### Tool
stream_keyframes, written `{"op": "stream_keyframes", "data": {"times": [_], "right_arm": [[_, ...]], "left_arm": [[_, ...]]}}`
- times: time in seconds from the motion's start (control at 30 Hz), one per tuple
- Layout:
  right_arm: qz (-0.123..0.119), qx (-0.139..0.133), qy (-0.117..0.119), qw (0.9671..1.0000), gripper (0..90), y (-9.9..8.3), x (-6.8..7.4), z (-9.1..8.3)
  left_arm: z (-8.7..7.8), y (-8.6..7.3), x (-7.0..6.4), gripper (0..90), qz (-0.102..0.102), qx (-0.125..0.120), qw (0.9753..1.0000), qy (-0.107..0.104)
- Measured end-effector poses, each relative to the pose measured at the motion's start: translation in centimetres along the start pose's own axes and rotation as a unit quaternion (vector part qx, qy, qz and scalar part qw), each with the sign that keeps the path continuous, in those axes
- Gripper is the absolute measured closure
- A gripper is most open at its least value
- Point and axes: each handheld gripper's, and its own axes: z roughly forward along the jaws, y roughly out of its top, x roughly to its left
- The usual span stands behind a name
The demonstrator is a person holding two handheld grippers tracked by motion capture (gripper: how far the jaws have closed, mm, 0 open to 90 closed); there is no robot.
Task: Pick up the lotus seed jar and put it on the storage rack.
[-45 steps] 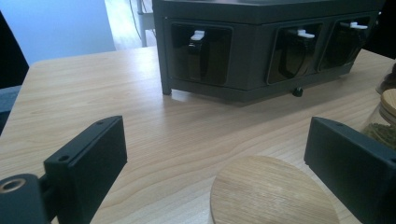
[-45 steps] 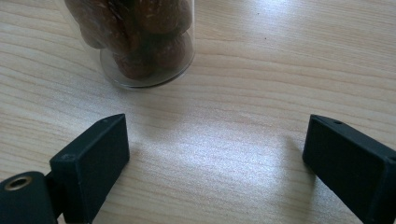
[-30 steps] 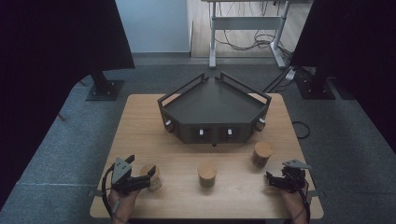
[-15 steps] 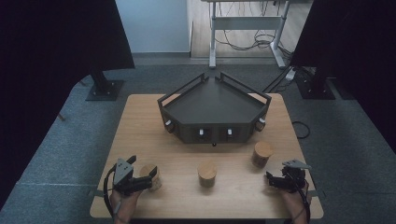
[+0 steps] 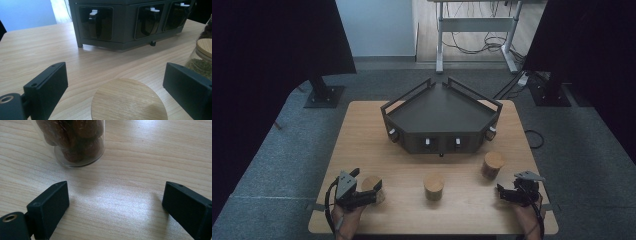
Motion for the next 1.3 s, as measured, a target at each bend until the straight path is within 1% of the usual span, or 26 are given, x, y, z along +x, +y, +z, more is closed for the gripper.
{"op": "stream_keyframes", "data": {"times": [0.83, 1.3], "right_arm": [[0.000, 0.000, 0.001, 1.0000, 6.6, 0.0, 0.0, 0.0], [-0.001, 0.000, 0.002, 1.0000, 6.6, 0.0, 0.0, 0.0]], "left_arm": [[0.3, -0.9, -0.5, 5.5, -0.004, 0.012, 0.9999, -0.002], [0.6, -1.7, -0.5, 5.5, -0.005, 0.027, 0.9996, -0.001]]}}
